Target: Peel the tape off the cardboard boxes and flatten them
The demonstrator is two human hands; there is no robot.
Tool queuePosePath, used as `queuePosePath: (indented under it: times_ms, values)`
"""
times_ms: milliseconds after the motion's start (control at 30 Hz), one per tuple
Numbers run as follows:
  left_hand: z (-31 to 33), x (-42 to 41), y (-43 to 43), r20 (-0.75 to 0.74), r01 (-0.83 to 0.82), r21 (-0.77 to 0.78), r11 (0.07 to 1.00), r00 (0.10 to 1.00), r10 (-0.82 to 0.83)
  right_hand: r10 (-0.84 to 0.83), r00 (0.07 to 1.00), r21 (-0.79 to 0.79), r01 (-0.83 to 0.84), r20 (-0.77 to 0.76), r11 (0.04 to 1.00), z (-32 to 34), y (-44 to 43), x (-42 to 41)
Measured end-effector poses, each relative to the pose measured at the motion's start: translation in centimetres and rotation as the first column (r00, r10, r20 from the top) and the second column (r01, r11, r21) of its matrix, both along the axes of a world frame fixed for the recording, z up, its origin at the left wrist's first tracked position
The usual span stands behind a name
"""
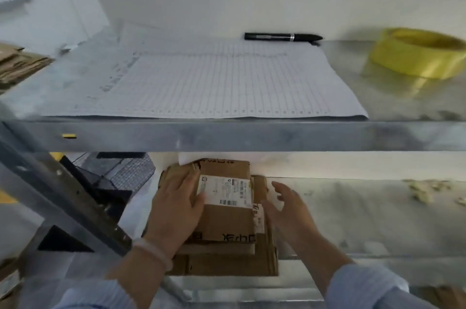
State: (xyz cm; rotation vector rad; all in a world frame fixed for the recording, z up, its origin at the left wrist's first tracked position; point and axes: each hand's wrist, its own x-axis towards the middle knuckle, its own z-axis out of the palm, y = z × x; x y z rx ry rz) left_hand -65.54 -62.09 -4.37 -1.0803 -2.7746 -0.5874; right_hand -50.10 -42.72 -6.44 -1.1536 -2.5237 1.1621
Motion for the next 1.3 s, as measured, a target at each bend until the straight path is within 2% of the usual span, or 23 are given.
queuePosePath:
  times_ms: [67,133,333,600,833,1033,1167,1300]
  values:
    - [0.8,1.7,2.3,-0.078,0.133,-0.009,0.991,0.988,-0.133,0.035,0.999,0.175,-0.04,0.031,0.984,1.1,1.0,2.5]
    - [1.2,4.4,4.9,-0.074,0.236,0.002,0.972,0.969,-0.235,0.051,0.996,0.332,-0.071,0.069,0.941,1.8,2.3,5.6]
    - [3.4,14.7,14.9,-0.222,0.524,0.014,0.852,0.832,-0.508,-0.081,0.996,0.585,0.044,0.037,0.81,3.4,7.8,17.8]
    - [5.8,33.7,30.5,-0.281,0.754,0.079,0.652,0.645,-0.711,-0.343,0.934,0.606,0.219,0.095,0.765,6.7,16.1,40.0]
    - [6.7,51.5,41.4,-0.309,0.89,0.198,0.412,0.455,-0.835,-0.622,0.779,0.636,0.444,0.074,0.632,9.2,20.8,58.8]
    - [7.1,61.2,48.3,-0.325,0.942,0.185,0.279,0.327,-0.887,-0.736,0.676,0.584,0.587,0.028,0.561,8.9,23.1,67.1]
    - [5.5,65.0,54.2,-0.311,0.958,0.157,0.24,0.278,-0.909,-0.777,0.628,0.548,0.637,0.038,0.541,7.1,26.7,70.6]
    - [4.9,67.5,61.0,-0.305,0.959,0.165,0.229,0.27,-0.913,-0.792,0.61,0.558,0.648,0.027,0.518,6.7,33.5,73.2]
